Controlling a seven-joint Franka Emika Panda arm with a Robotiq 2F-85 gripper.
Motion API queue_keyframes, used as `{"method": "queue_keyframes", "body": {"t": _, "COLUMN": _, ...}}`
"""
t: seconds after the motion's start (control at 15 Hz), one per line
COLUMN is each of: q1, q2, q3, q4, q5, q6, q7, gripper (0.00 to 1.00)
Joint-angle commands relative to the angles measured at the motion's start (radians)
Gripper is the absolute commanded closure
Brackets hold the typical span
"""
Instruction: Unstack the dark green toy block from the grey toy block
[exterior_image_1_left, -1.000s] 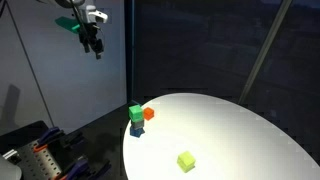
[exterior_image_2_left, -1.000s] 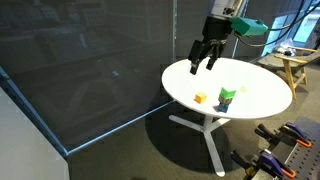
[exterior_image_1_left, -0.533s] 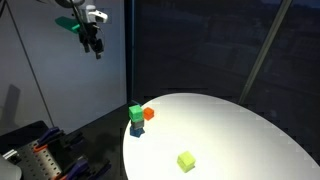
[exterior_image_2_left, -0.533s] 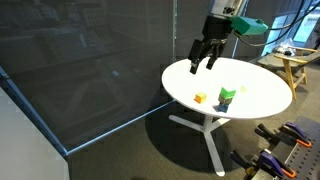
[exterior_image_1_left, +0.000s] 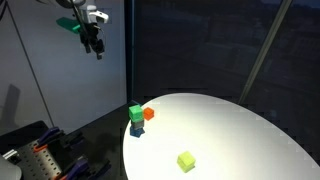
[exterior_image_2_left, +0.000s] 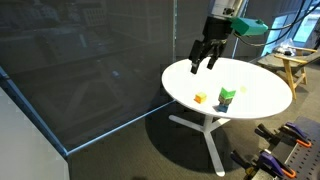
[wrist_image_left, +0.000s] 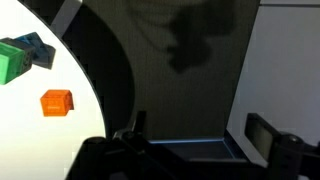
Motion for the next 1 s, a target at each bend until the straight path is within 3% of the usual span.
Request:
{"method": "queue_keyframes", "body": {"t": 0.0, "q1": -0.025, "q2": 0.000, "q3": 0.001, "q4": 0.012, "q5": -0.052, "q6": 0.001, "q7": 0.059, "gripper": 0.00}}
{"method": "queue_keyframes", "body": {"t": 0.53, "q1": -0.108, "q2": -0.001, "q3": -0.004, "q4": 0.047, "q5": -0.230, "q6": -0.057, "q7": 0.219, "gripper": 0.00}}
{"method": "queue_keyframes", "body": {"t": 0.93, "q1": -0.140, "q2": 0.030, "q3": -0.042, "q4": 0.137, "q5": -0.221, "q6": -0.189, "q7": 0.226, "gripper": 0.00}}
